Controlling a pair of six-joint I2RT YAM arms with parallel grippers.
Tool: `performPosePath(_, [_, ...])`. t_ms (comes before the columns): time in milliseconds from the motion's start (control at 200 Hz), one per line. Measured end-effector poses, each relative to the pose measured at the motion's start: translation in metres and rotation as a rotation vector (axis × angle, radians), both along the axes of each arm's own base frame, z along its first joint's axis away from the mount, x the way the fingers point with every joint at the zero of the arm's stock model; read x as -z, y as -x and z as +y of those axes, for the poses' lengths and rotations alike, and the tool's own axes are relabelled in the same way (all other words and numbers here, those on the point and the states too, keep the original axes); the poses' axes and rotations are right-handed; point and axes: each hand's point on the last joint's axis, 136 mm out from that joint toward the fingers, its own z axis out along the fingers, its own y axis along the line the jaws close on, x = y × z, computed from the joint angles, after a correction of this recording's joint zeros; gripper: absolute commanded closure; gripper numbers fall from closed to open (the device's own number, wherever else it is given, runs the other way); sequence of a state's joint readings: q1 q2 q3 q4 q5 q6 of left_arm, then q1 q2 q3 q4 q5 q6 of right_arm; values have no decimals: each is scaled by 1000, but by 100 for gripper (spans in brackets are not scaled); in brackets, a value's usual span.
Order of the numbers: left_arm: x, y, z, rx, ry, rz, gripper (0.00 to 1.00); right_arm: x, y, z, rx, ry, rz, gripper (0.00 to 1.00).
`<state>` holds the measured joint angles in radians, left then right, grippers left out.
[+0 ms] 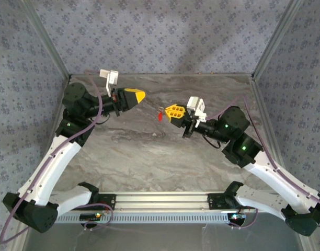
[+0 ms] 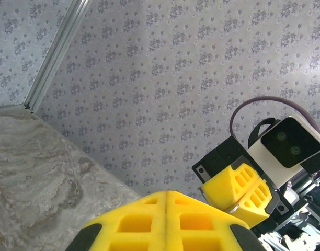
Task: Remove the keys from the keyring
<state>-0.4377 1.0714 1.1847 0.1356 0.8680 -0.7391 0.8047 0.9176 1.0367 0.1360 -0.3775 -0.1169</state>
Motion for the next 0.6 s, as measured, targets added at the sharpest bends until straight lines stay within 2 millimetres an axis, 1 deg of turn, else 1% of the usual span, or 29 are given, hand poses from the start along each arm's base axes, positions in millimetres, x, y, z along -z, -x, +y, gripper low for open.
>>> performPosePath(5, [0,0,0,-1,0,1,100,0,0,0,0,0,0,100])
performPosePath(15, [0,-1,0,-3,0,1,97,0,0,0,1,0,0,100])
performPosePath(50, [1,-1,0,-6,-1,4,82,1,0,0,2,1,2,100])
performPosePath(70, [2,-2,0,-9,-2,3,72,2,0,0,2,2,3,100])
performPosePath(90, [2,-2,0,-9,-2,4,66,3,-1,0,3,4,5,100])
performPosePath(225, [9,-2,-3,18,6,32,48,5,-2,1,2,8,9,100])
performPosePath(310, [15,3,-12,65,-2,38,37,6,-3,2,1,11,14,100])
performPosePath(400, [19,15,-23,126,-14,31,31,8,-5,5,-2,12,27,100])
performPosePath(510, [20,33,-33,198,-26,-5,29,11,-7,7,-5,14,45,100])
performPosePath(600, [22,37,-35,210,-36,-24,27,12,-9,8,-4,12,57,100])
